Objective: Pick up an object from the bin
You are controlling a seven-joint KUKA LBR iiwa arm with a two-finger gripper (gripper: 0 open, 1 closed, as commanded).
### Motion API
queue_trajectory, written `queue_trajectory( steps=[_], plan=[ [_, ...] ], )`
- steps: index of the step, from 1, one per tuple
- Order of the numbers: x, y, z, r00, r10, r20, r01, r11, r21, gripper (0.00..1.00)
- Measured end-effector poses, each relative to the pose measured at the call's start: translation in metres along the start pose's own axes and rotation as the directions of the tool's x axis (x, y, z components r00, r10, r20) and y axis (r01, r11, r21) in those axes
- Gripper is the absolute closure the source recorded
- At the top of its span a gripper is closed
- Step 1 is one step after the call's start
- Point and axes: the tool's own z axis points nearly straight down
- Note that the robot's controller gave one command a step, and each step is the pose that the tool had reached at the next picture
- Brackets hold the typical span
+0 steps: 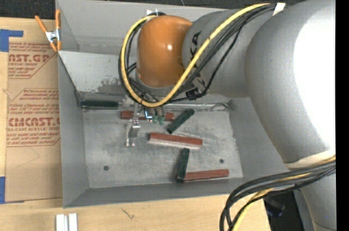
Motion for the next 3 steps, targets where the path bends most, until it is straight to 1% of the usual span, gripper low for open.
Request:
queue_trajectory(
  steps=[1,2,3],
  plan=[
    [-0.002,-0.001,-0.005,1.0,0.001,0.007,-0.001,1.0,-0.001,0.0],
    [-0.007,-0.044,0.057,0.994,0.109,0.018,-0.109,0.994,-0.006,0.0],
    [-0.007,-0.05,0.012,0.999,0.045,0.006,-0.045,0.999,0.001,0.0]
  ],
)
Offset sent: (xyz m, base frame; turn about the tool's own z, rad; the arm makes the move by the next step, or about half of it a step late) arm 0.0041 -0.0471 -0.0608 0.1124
